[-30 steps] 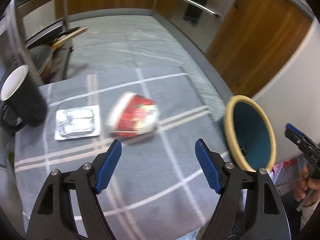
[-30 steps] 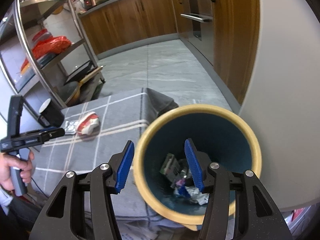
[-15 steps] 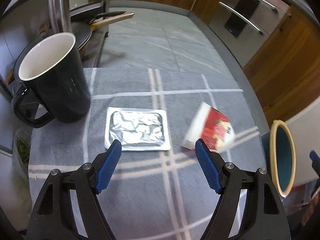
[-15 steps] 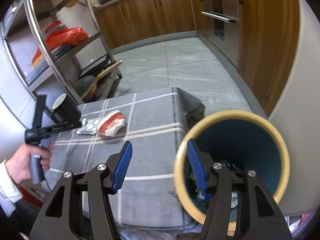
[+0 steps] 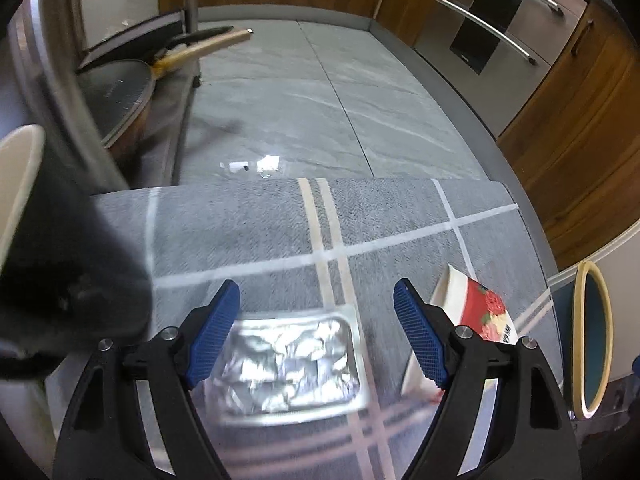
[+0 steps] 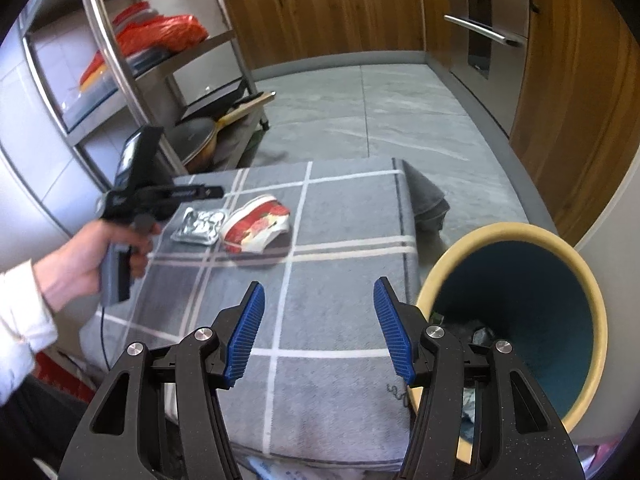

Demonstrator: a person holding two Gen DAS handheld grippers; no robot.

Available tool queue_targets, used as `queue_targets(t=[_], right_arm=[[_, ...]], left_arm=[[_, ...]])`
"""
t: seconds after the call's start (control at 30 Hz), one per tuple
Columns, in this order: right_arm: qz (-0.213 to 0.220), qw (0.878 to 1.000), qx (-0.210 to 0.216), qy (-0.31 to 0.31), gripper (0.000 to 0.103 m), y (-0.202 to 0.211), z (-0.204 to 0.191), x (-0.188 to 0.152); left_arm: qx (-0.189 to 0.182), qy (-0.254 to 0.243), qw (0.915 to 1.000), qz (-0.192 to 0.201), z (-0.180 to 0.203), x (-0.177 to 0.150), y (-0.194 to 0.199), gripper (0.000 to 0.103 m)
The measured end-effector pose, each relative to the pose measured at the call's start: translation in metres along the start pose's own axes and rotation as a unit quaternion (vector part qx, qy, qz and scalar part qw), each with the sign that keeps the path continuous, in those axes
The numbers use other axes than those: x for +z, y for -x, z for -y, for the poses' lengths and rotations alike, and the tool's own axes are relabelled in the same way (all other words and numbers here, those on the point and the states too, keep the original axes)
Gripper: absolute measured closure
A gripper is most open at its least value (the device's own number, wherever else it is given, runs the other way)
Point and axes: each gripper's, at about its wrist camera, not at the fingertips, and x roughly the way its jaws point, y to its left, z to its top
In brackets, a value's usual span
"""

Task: Collect trash
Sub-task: 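Move the left gripper to the silver foil tray and grasp its edge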

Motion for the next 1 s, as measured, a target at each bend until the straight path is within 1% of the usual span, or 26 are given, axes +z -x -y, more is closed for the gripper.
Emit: queue_targets(t=[0.13,0.2,0.3,0.37,0.5,0.6,0.7,0.8,0.87,0.9,0.93,0.97,1.0], right_arm=[[-0.002,1.0,-0.002,0.002,0.045,-0.001,0.0,-0.001],[-0.001,1.0,-0.002,0.002,0.045,0.0,-0.001,0.0],[0.002,1.0,0.001,0.002,0.045,0.002,-0.002,0.001],[0.004,1.0,0.003,0.001,0.045,0.002,-0.003,0.002],[0.007,1.0,0.007,0.001,0.045,0.002,-0.006,0.003],[0.008,1.0,0.011,-0.002,0.045,0.003,-0.006,0.003],[0.01,1.0,0.013,-0.003,0.045,0.005,-0.007,0.004],[0.007,1.0,0.012,-0.002,0.045,0.004,-0.007,0.003],[0.004,1.0,0.01,-0.002,0.045,0.002,-0.006,0.003],[0.002,1.0,0.009,-0.002,0.045,0.0,-0.006,0.003],[0.0,1.0,0.009,-0.002,0.045,-0.001,-0.006,0.003],[-0.002,1.0,0.01,-0.004,0.045,-0.003,-0.006,0.004],[-0.004,1.0,0.013,-0.006,0.045,-0.006,-0.006,0.006]], left_arm=[[-0.006,-0.004,0.9996,-0.028,-0.008,0.005,-0.02,0.025],[-0.01,-0.014,0.9995,-0.027,-0.008,0.004,-0.021,0.025],[-0.012,-0.022,0.9987,-0.043,-0.006,0.001,-0.019,0.025],[-0.027,-0.027,0.9977,-0.056,-0.004,-0.007,-0.014,0.025],[-0.038,-0.043,0.9961,-0.066,-0.008,-0.027,-0.004,0.025],[-0.037,-0.054,0.9955,-0.068,-0.009,-0.038,0.003,0.025],[-0.019,-0.077,0.9948,-0.065,-0.004,-0.044,0.004,0.025],[0.009,-0.103,0.9928,-0.061,0.008,-0.047,0.001,0.025],[0.031,-0.128,0.9894,-0.061,0.017,-0.049,-0.003,0.025],[0.047,-0.147,0.9862,-0.06,0.023,-0.052,-0.005,0.025],[0.05,-0.155,0.9851,-0.054,0.025,-0.053,-0.005,0.028],[0.049,-0.152,0.9859,-0.051,0.024,-0.053,-0.004,0.032],[0.051,-0.147,0.9867,-0.048,0.023,-0.053,-0.003,0.033]])
